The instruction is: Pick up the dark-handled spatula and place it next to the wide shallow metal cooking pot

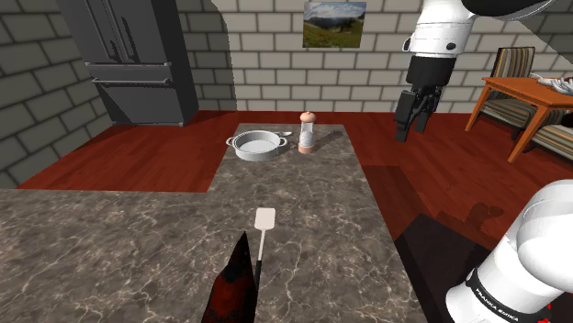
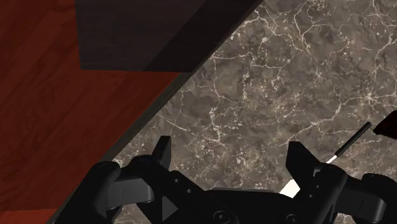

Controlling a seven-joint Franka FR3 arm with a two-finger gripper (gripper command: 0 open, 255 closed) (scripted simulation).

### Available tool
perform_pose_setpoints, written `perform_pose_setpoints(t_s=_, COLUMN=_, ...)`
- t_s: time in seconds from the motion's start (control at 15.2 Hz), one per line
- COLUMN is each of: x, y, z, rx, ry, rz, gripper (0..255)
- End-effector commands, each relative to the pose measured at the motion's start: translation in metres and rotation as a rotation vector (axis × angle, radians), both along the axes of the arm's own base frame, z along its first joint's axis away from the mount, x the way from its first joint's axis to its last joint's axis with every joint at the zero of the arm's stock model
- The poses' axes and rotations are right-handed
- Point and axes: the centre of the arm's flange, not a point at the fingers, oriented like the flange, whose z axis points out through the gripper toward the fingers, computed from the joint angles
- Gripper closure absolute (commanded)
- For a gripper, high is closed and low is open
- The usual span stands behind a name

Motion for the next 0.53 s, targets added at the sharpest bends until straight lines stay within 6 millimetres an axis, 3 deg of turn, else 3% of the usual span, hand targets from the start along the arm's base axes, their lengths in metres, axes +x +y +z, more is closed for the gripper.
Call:
perform_pose_setpoints(t_s=0.0, x=0.000, y=0.000, z=0.000, rx=0.000, ry=0.000, rz=0.000, gripper=0)
perform_pose_setpoints(t_s=0.46, x=0.016, y=0.076, z=-0.051, rx=-0.018, ry=0.008, rz=-0.153, gripper=0)
